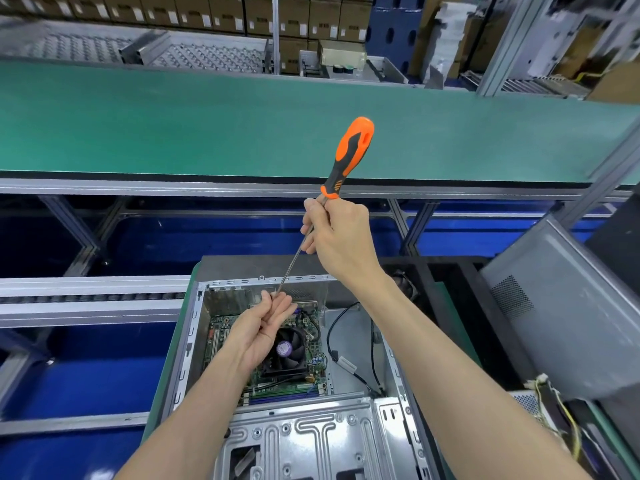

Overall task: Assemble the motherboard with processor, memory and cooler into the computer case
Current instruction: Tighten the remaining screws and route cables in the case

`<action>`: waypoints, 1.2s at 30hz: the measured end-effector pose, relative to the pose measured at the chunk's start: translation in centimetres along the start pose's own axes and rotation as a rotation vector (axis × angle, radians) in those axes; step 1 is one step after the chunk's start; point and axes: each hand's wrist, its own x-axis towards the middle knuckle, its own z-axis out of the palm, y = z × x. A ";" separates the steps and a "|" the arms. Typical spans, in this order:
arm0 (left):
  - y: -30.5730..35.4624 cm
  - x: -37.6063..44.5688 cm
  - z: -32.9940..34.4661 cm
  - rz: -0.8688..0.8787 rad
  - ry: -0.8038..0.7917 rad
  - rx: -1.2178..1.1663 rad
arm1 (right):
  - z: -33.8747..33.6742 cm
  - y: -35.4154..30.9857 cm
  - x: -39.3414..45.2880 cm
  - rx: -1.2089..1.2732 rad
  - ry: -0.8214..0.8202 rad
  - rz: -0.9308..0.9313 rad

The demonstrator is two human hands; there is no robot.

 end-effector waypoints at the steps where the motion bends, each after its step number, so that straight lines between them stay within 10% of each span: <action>1: 0.1 0.0 0.1 -0.003 -0.002 -0.023 | 0.0 0.0 0.0 0.002 0.000 0.000; 36: 0.8 -1.2 0.6 0.036 -0.083 -0.304 | 1.7 1.0 -0.3 0.020 0.186 -0.013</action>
